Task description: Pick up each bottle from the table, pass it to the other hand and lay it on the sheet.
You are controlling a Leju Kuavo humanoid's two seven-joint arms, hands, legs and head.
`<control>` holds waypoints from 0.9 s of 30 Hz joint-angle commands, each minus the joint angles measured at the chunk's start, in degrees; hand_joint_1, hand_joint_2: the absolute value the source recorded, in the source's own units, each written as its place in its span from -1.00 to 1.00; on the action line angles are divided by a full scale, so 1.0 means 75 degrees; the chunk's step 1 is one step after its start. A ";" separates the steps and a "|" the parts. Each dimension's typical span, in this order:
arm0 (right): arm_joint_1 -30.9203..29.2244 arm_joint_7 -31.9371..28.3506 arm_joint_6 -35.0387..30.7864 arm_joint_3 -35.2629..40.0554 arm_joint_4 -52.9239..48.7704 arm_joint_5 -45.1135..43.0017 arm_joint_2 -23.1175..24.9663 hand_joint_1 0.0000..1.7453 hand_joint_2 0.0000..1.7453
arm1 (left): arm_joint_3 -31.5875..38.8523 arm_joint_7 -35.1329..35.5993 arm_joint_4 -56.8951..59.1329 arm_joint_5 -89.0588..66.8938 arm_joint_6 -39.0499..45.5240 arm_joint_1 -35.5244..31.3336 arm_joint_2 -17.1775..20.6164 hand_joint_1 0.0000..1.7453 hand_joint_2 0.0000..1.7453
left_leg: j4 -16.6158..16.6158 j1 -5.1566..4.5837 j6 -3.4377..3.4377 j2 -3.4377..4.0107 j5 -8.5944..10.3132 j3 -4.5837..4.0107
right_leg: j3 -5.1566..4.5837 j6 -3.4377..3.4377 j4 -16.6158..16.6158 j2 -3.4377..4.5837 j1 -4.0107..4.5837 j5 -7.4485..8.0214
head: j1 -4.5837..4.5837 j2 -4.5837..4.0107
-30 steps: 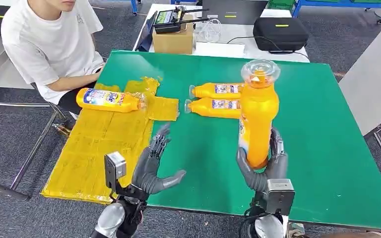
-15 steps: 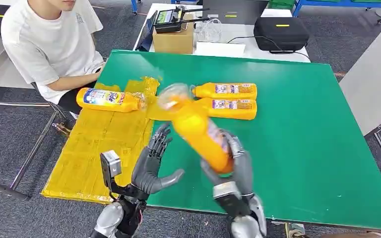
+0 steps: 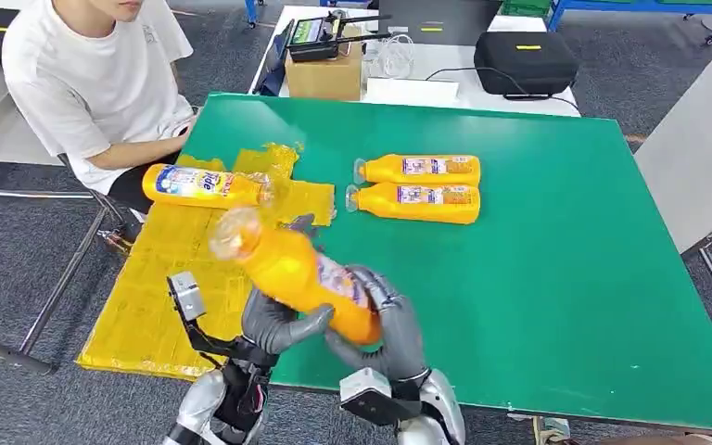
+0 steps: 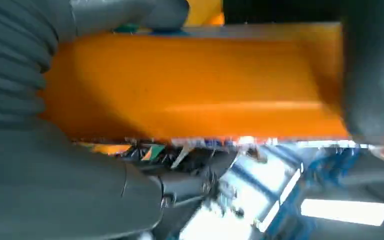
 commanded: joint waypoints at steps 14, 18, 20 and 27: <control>-0.0507 -0.0340 0.0264 0.0092 0.0949 -0.0174 -0.0017 1.00 1.00 | -0.0593 0.0146 0.0679 0.0131 -0.1128 -0.0513 0.0440 -1.00 1.00 | -0.0013 0.0003 0.0026 -0.0023 0.0008 0.0002 | 0.0010 -0.0037 -0.0019 -0.0018 0.0012 0.0006 | 0.0003 0.0000; -0.0507 -0.0340 0.0264 0.0092 0.0949 -0.0174 -0.0017 1.00 1.00 | -0.0593 0.0146 0.0679 0.0131 -0.1128 -0.0513 0.0440 -1.00 1.00 | -0.0011 -0.0001 0.0020 -0.0015 0.0005 0.0003 | 0.0006 -0.0026 -0.0012 -0.0011 0.0006 0.0004 | 0.0003 0.0000; -0.0506 -0.0344 0.0204 0.0131 0.0915 -0.0106 -0.0030 1.00 1.00 | -0.0560 0.0280 0.0800 -0.0006 -0.0967 -0.0545 0.0392 -1.00 1.00 | -0.0012 0.0003 0.0024 -0.0017 0.0007 0.0004 | 0.0010 -0.0033 -0.0017 -0.0013 0.0010 0.0006 | 0.0003 0.0000; -0.0534 -0.0129 0.0138 0.0281 0.0771 0.0027 -0.0088 1.00 1.00 | -0.0598 0.0099 0.1167 -0.1163 -0.0130 -0.0632 0.0314 1.00 1.00 | -0.0016 0.0002 0.0028 -0.0018 0.0008 0.0006 | 0.0012 -0.0039 -0.0020 -0.0014 0.0011 0.0007 | 0.0003 0.0000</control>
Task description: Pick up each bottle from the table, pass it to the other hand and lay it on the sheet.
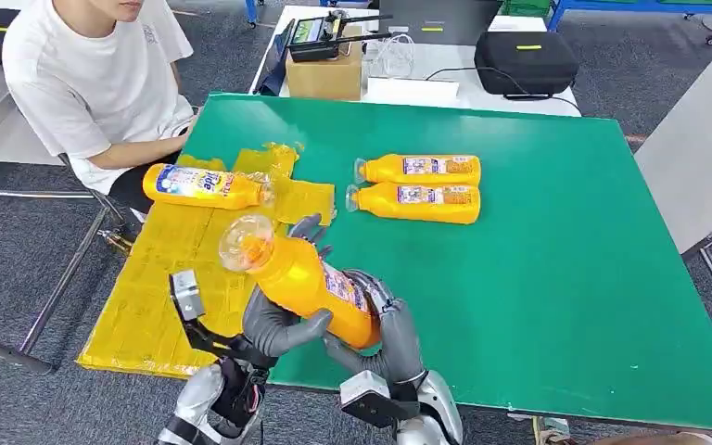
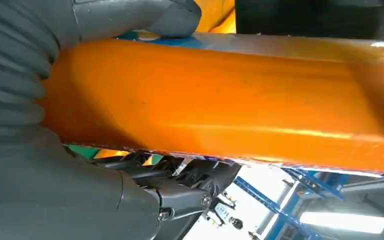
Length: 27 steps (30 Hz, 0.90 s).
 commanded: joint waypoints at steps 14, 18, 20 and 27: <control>-0.0419 -0.0748 -0.1834 -0.0175 0.0451 -0.1069 0.0455 -1.00 -1.00 | 0.0656 0.0153 0.0308 -0.0459 0.1608 -0.0257 0.0125 1.00 1.00 | -0.0008 0.0001 0.0014 0.0007 0.0001 -0.0002 | -0.0002 -0.0023 -0.0004 0.0010 0.0005 0.0005 | 0.0000 0.0000; -0.0146 -0.1000 -0.2375 -0.0821 0.0012 -0.1288 0.0634 -1.00 -1.00 | 0.1145 -0.0260 0.0154 -0.2903 0.3792 -0.0351 0.0545 1.00 1.00 | -0.0017 0.0003 0.0019 0.0008 0.0007 0.0005 | 0.0001 -0.0038 -0.0010 0.0011 0.0010 0.0009 | -0.0003 0.0000; -0.0144 -0.1000 -0.2375 -0.0797 -0.0017 -0.1315 0.0604 -1.00 -1.00 | 0.1330 -0.0226 0.0106 -0.2977 0.3618 -0.0330 0.0523 1.00 1.00 | -0.0005 0.0004 0.0010 0.0002 0.0005 -0.0007 | -0.0009 -0.0023 0.0000 -0.0003 0.0008 0.0003 | 0.0000 0.0000; 0.0090 -0.1000 -0.2375 -0.0951 -0.0629 -0.1328 0.0664 -1.00 -1.00 | 0.1385 -0.0394 0.0069 -0.4003 0.4323 -0.0319 0.0565 1.00 1.00 | -0.0005 -0.0001 0.0012 -0.0013 0.0009 -0.0008 | -0.0002 -0.0021 0.0000 -0.0011 0.0003 0.0000 | 0.0000 0.0000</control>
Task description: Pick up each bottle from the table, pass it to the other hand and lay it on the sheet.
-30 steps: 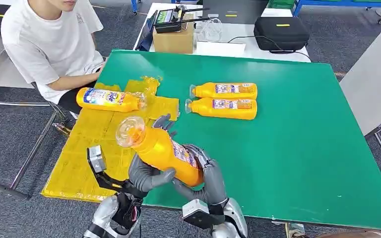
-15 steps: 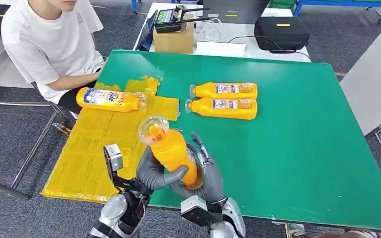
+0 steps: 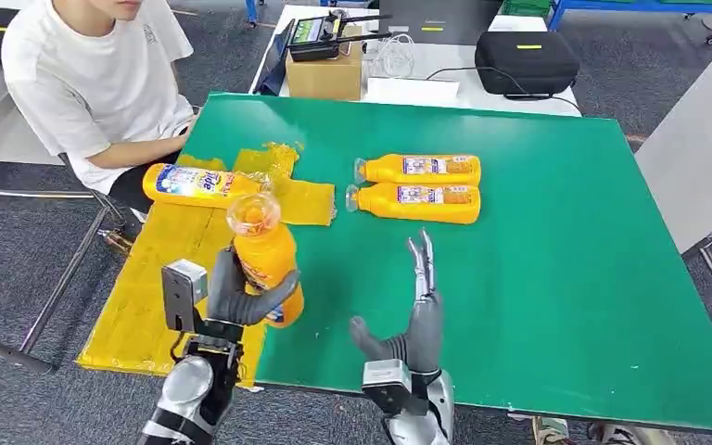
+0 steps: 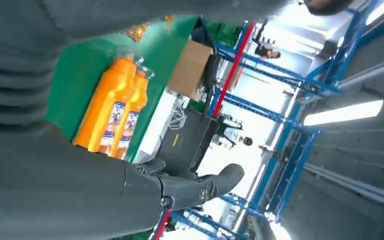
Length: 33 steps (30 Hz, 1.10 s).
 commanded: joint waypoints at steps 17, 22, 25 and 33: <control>0.0032 -0.0015 0.0134 0.0275 -0.0253 -0.1195 -0.0311 -1.00 -1.00 | 0.0158 0.0801 0.5462 -0.7517 -0.0656 -0.3593 0.2458 0.10 1.00 | -0.0012 0.0005 0.0009 -0.0030 0.0036 0.0003 | 0.0009 -0.0031 0.0000 -0.0030 0.0011 0.0006 | 0.0003 0.0000; -0.0094 -0.0015 0.0260 0.0221 -0.0041 -0.1375 -0.0294 -1.00 -1.00 | -0.0043 0.0557 0.6377 -0.7206 -0.1731 -0.3906 0.2383 -1.00 1.00 | -0.0015 0.0007 0.0016 -0.0027 0.0032 0.0009 | 0.0016 -0.0035 -0.0006 -0.0026 0.0015 0.0004 | 0.0003 0.0000; -0.0143 -0.0015 0.0338 0.0154 0.0037 -0.1413 -0.0271 -1.00 -1.00 | -0.0326 0.0641 0.6706 -0.7219 -0.2287 -0.4110 0.2458 -1.00 1.00 | -0.0008 0.0002 0.0005 -0.0021 0.0031 0.0004 | 0.0009 -0.0020 0.0006 -0.0021 0.0006 0.0004 | 0.0003 0.0000; -0.0164 -0.0015 0.0521 -0.0079 0.0372 -0.1166 -0.0124 -1.00 -1.00 | -0.0221 0.1275 0.7564 -0.6733 -0.2666 -0.4440 0.2155 -1.00 1.00 | -0.0020 0.0000 0.0009 -0.0014 0.0038 0.0016 | 0.0018 -0.0032 0.0000 -0.0014 0.0006 0.0014 | 0.0000 0.0000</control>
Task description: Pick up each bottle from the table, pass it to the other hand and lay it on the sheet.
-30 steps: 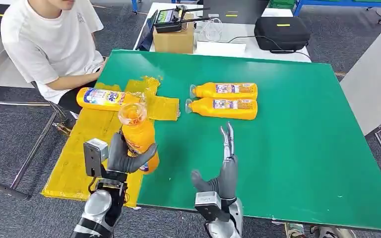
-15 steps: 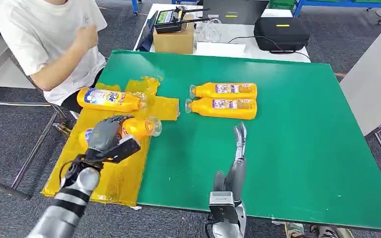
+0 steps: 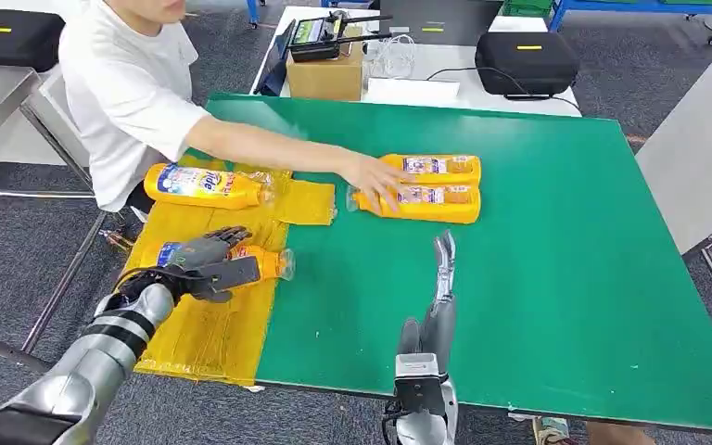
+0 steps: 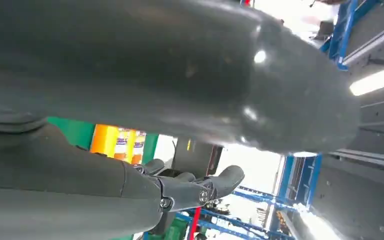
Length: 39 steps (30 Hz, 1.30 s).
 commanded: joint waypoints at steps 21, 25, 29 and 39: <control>0.0127 0.0014 0.0419 -0.0704 0.0328 0.0993 -0.0491 -1.00 -1.00 | 0.1512 -0.1596 -0.6218 0.6854 0.1385 0.2562 -0.2049 -1.00 1.00 | 0.0010 -0.0005 0.0024 -0.0034 0.0002 -0.0004 | -0.0004 -0.0015 0.0000 -0.0034 0.0004 -0.0004 | 0.0000 0.0000; -0.0076 0.0475 -0.0417 -0.0627 0.0753 0.4860 -0.0955 -1.00 1.00 | 0.1547 -0.2363 -0.7362 0.8151 0.2385 0.2603 -0.2258 -1.00 1.00 | 0.0019 0.0004 0.0032 -0.0019 -0.0009 -0.0030 | -0.0021 -0.0029 -0.0002 -0.0017 0.0015 -0.0003 | -0.0003 0.0000; 0.0009 0.0242 -0.0417 -0.0710 0.1056 0.4541 -0.1374 -1.00 1.00 | 0.1745 -0.2406 -0.8118 0.8765 0.2546 0.2817 -0.2228 -1.00 1.00 | -0.0001 0.0001 0.0023 -0.0012 0.0000 -0.0025 | -0.0024 -0.0028 -0.0016 -0.0010 0.0011 0.0007 | -0.0003 0.0000; 0.0503 0.2664 0.1142 -0.1181 0.0468 0.6396 -0.3004 -1.00 1.00 | 0.1931 -0.2956 -0.9352 0.8698 0.2242 0.4201 -0.2314 -1.00 1.00 | -0.0007 -0.0010 0.0022 -0.0009 -0.0004 -0.0010 | -0.0012 -0.0017 -0.0016 -0.0011 -0.0003 0.0000 | -0.0003 0.0000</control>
